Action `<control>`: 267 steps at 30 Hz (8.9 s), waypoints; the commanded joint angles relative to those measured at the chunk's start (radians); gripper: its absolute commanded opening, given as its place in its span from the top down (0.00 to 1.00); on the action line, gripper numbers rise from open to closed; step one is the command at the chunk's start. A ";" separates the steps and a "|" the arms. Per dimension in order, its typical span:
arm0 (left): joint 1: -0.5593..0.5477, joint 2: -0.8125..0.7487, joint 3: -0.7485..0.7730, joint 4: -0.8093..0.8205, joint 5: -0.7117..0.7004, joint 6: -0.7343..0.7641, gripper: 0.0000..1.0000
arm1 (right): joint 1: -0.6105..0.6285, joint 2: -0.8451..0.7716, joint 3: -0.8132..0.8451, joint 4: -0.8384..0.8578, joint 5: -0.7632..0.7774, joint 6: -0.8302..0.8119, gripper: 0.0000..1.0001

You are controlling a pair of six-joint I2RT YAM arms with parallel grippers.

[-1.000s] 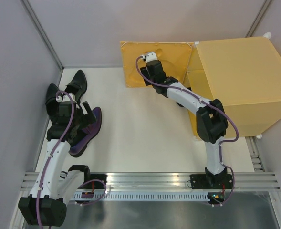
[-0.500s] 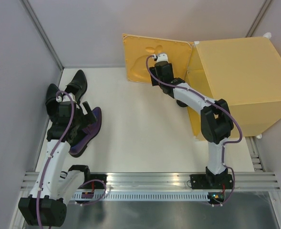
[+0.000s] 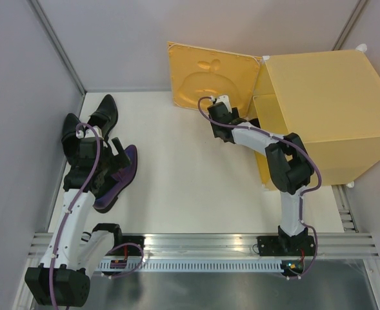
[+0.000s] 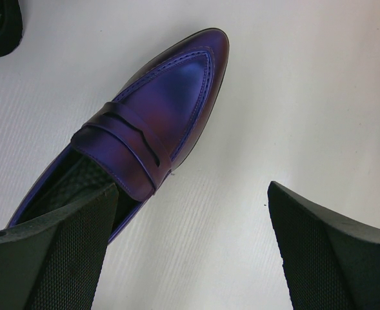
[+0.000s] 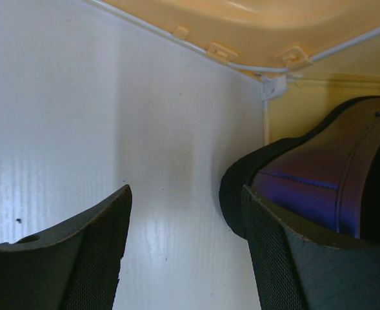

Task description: Place and organize the shoes in the shoe cabinet

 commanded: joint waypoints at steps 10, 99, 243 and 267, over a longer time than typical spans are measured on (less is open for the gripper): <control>0.003 -0.009 -0.002 0.028 0.000 0.043 0.00 | -0.056 -0.025 -0.030 -0.011 0.222 -0.019 0.27; 0.003 0.002 -0.001 0.027 -0.016 0.044 0.00 | -0.128 -0.002 0.033 0.098 -0.056 0.037 0.28; -0.642 1.156 0.943 0.263 0.126 -0.382 0.21 | -0.015 -0.991 -0.596 0.078 -0.407 0.165 0.26; -0.264 0.677 0.609 0.173 0.106 0.070 0.00 | 0.228 -0.426 -0.167 -0.018 -0.441 0.276 0.30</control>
